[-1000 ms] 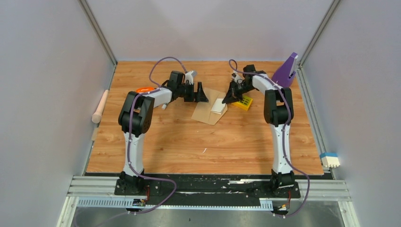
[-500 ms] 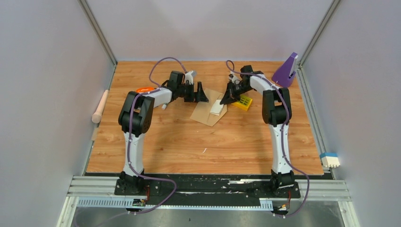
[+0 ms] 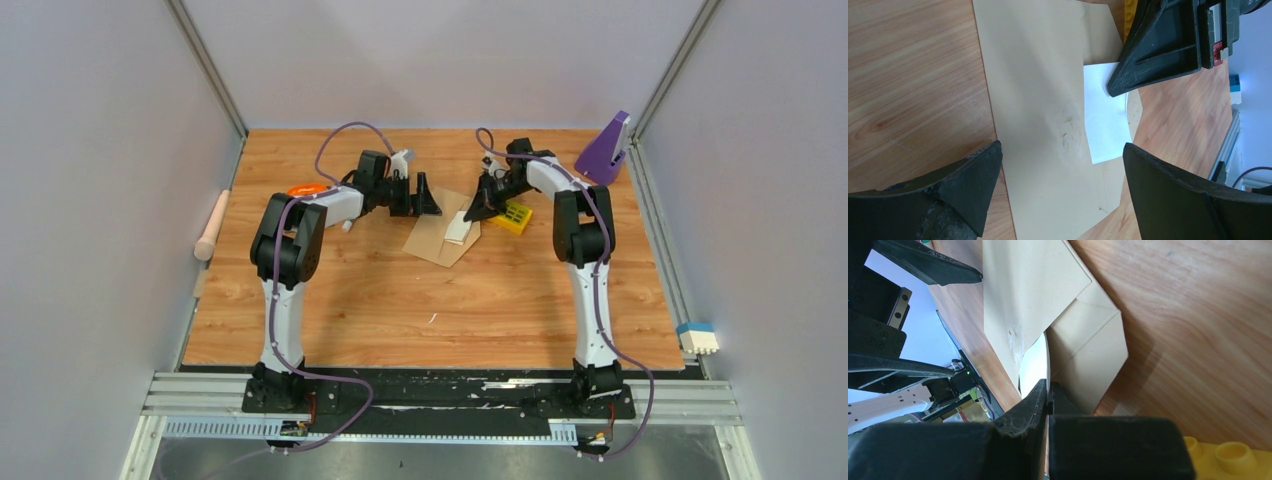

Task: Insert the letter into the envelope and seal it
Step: Place the letter in the envelope.

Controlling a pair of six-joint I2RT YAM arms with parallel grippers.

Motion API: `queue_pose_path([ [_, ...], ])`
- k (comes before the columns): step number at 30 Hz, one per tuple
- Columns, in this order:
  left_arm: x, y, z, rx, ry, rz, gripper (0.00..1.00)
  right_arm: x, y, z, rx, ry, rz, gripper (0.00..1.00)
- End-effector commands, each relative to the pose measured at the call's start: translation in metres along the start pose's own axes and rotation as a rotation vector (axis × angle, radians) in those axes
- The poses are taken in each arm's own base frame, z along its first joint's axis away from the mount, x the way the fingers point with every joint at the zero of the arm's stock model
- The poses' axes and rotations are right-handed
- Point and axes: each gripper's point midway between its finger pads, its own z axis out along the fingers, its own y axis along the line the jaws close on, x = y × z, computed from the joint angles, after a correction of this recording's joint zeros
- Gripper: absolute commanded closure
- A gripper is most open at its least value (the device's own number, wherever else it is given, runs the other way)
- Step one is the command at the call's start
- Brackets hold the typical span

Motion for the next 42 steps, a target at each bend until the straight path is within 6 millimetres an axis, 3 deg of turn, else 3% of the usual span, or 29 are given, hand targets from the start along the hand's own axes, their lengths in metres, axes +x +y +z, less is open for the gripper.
queue_pose_path([
  [1,0.01,0.003,0.002,0.005,0.021,-0.035,0.0,-0.008,0.009,0.009,0.019,-0.017,-0.045,1.0],
  [9,0.009,0.001,-0.001,0.002,0.013,-0.042,0.0,-0.015,0.014,0.005,0.066,-0.055,-0.076,1.0],
  [23,0.003,-0.006,-0.011,-0.01,-0.002,-0.012,0.0,-0.019,0.031,-0.015,0.096,-0.108,-0.143,0.67],
  [33,0.004,-0.01,-0.017,-0.014,0.005,0.002,0.0,-0.007,0.028,-0.023,0.141,-0.101,-0.169,0.61],
  [42,-0.012,-0.02,-0.033,0.0,-0.038,0.026,0.0,0.003,0.034,-0.002,0.101,-0.044,-0.161,0.58],
])
